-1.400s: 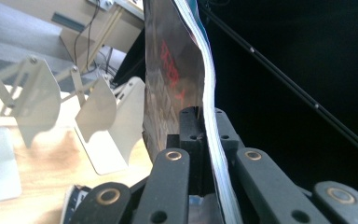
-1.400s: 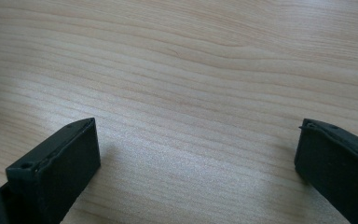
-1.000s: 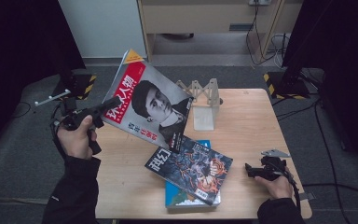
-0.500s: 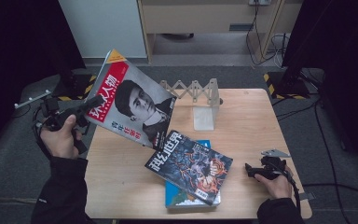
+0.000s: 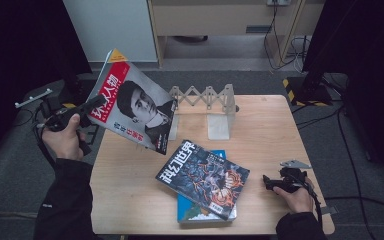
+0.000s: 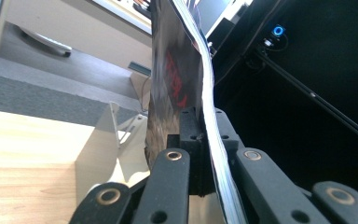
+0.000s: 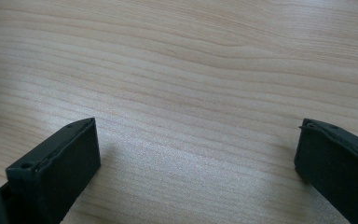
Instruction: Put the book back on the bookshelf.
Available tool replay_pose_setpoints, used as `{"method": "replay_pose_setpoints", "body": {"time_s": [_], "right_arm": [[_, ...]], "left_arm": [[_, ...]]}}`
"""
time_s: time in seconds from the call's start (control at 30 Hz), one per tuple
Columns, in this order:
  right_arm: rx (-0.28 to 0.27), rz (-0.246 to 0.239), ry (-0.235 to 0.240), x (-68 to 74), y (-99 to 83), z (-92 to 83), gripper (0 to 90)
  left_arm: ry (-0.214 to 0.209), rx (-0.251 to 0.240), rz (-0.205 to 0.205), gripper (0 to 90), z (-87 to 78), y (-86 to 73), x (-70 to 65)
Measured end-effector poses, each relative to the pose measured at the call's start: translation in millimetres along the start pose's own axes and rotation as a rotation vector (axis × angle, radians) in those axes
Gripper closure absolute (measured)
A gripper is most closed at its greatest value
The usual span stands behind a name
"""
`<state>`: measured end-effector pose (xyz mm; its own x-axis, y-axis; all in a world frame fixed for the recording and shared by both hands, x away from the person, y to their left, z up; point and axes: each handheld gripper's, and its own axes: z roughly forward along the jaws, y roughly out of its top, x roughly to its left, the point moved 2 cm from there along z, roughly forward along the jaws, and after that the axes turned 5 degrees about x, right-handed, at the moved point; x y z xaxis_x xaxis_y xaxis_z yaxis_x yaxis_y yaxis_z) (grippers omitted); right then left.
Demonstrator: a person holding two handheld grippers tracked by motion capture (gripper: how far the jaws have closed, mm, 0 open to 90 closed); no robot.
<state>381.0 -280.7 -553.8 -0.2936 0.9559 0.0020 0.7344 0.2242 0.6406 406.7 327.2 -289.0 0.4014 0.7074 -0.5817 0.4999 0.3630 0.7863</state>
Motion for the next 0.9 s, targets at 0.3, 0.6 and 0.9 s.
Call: {"method": "replay_pose_setpoints", "body": {"time_s": [0.3, 0.6, 0.9], "right_arm": [[0.000, 0.000, -0.001, 0.0, 0.0, 0.0, 0.4], [0.000, 0.000, -0.001, 0.0, 0.0, 0.1, 0.4], [0.000, 0.001, -0.002, 0.3, 0.1, 0.1, 0.4]], "left_arm": [[0.068, -0.001, 0.021, 86.2, 15.4, 5.0, 5.2], [0.111, 0.011, 0.055, 86.3, 39.0, 6.5, 2.7], [0.172, 0.024, 0.092, 86.3, 58.8, 7.2, 2.0]]}}
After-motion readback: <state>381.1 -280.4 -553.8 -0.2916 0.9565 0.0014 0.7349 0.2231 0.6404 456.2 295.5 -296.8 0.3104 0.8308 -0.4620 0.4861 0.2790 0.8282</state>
